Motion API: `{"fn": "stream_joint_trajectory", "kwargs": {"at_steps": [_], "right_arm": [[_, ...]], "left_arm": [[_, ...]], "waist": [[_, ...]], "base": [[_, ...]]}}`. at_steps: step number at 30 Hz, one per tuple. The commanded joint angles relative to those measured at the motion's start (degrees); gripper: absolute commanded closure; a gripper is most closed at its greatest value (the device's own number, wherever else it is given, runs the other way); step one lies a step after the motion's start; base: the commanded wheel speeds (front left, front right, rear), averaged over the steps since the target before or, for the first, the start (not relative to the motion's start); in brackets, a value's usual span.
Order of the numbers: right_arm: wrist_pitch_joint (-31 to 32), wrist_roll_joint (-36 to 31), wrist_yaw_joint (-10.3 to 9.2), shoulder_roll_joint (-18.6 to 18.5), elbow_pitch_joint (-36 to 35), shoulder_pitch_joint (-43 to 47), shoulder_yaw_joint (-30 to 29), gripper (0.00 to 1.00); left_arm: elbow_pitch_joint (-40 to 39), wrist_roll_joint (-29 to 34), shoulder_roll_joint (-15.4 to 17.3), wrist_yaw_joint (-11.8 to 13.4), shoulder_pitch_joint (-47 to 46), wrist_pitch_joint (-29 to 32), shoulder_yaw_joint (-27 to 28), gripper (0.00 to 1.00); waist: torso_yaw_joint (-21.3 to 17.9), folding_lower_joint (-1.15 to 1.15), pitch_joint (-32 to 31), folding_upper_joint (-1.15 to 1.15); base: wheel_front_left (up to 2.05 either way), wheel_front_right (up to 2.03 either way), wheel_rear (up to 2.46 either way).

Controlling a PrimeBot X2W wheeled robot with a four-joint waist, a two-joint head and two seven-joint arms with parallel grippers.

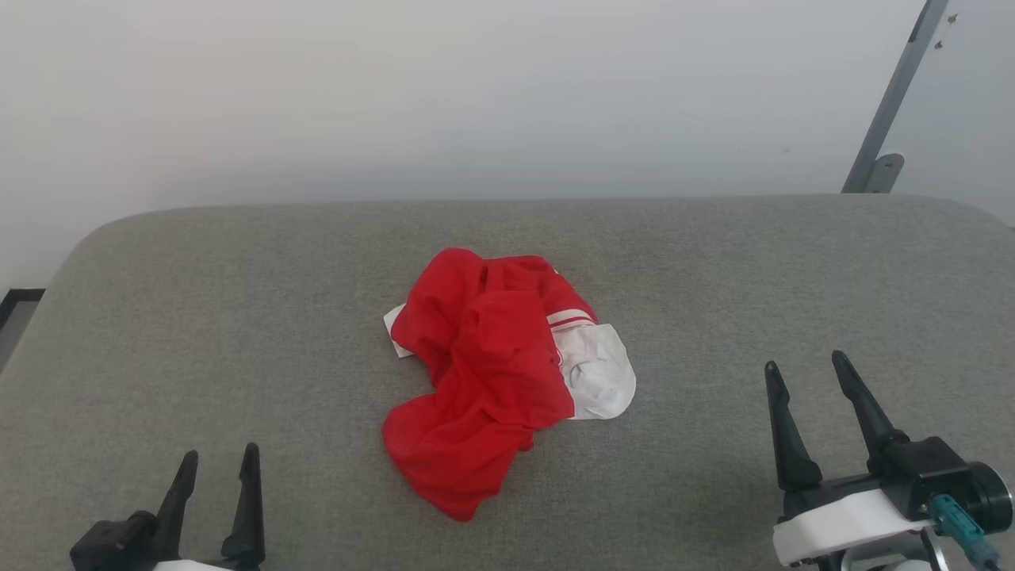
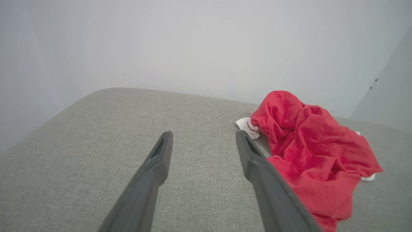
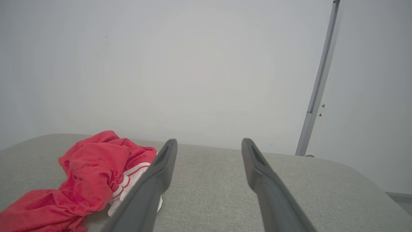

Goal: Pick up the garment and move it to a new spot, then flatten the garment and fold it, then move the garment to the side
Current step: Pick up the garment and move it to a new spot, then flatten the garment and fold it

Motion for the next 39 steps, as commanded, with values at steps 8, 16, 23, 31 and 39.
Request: {"fn": "stream_joint_trajectory", "kwargs": {"at_steps": [8,16,23,31,39], "right_arm": [[-0.29,-0.92,-0.04,-0.01,1.01,-0.34,1.34,0.00],[-0.29,-0.72,-0.04,-0.56,5.85,-2.71,4.10,0.00],[-0.29,0.43,-0.04,-1.62,16.07,-8.05,6.78,0.00],[4.29,1.49,-0.04,-2.57,28.85,-18.50,10.00,0.00],[11.96,2.36,-0.04,-3.95,38.35,-27.31,11.24,0.00]], "left_arm": [[-0.68,0.55,-0.01,-0.13,-0.15,-0.28,-0.33,0.00],[-1.42,0.54,-0.08,-0.13,-1.27,-0.28,-1.64,0.00],[-1.92,-0.13,0.20,-0.13,-2.96,-0.29,-3.53,0.00],[-1.57,-1.70,0.82,-0.13,-6.46,-0.28,-6.29,0.00],[-0.38,-3.71,1.55,-0.13,-9.60,-0.29,-8.58,0.00]], "waist": [[0.81,0.00,0.14,-0.01],[3.24,0.00,0.85,-0.01],[6.20,0.00,2.73,-0.01],[10.55,0.00,7.06,-0.01],[14.08,0.00,9.89,-0.01]], "base": [[0.00,0.00,0.00],[0.00,0.00,0.00],[0.00,0.00,0.00],[0.00,0.00,0.00],[0.00,0.00,0.00]]}}
